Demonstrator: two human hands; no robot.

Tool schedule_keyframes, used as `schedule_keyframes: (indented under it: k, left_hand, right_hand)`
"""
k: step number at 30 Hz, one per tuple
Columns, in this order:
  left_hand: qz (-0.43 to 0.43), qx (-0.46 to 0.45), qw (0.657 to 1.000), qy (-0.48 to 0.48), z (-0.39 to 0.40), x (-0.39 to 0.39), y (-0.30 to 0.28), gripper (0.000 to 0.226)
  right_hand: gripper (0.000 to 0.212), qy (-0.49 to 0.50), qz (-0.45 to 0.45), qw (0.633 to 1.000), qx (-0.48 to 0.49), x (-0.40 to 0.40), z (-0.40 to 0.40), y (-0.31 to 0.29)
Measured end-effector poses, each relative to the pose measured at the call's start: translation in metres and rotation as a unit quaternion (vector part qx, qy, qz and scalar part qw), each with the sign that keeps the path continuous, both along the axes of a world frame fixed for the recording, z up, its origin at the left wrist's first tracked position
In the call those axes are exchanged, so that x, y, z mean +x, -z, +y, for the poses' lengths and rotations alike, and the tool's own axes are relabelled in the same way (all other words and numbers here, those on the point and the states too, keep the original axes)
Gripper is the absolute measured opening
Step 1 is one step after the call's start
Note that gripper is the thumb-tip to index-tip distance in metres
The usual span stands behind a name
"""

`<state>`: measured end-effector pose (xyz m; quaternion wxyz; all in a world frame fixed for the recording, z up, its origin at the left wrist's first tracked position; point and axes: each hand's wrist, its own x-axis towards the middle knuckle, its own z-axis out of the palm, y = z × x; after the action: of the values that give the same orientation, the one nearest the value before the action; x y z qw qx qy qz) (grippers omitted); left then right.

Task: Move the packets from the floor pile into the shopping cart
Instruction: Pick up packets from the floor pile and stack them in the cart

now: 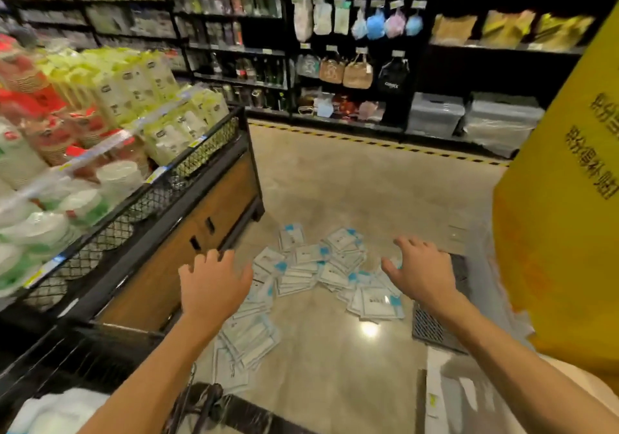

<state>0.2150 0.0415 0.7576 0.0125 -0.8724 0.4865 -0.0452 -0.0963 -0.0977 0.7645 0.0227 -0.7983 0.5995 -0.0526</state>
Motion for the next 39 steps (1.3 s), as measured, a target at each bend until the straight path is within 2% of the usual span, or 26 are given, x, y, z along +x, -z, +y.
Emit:
schedule_keyframes:
  k: [5, 11, 19, 26, 29, 32, 39]
  left_hand:
    - [0.010, 0.011, 0.999, 0.030, -0.085, -0.052, 0.011, 0.051]
    - [-0.004, 0.049, 0.995, 0.087, -0.179, -0.087, 0.027, 0.055]
    - [0.028, 0.103, 0.978, 0.177, -0.321, -0.082, 0.090, 0.061]
    - [0.051, 0.173, 0.937, 0.298, -0.470, -0.078, 0.175, 0.064]
    - [0.055, 0.194, 0.921, 0.332, -0.521, -0.081, 0.223, 0.063]
    - [0.063, 0.206, 0.913, 0.346, -0.566, -0.091, 0.291, 0.064]
    - [0.114, 0.284, 0.896, 0.321, -0.639, -0.137, 0.523, 0.074]
  right_hand:
    - [0.050, 0.051, 0.021, 0.998, 0.006, -0.078, -0.061, 0.016]
    - [0.059, 0.119, 0.049, 0.991, 0.022, -0.133, -0.120, 0.046]
    - [0.057, 0.188, 0.057, 0.978, 0.073, -0.137, -0.195, 0.100]
    - [0.049, 0.253, 0.091, 0.958, 0.103, -0.119, -0.292, 0.166]
    - [0.052, 0.264, 0.096, 0.951, 0.129, -0.119, -0.340, 0.205]
    - [0.056, 0.264, 0.095, 0.947, 0.160, -0.127, -0.391, 0.269]
    - [0.060, 0.250, 0.068, 0.938, 0.231, -0.163, -0.498, 0.501]
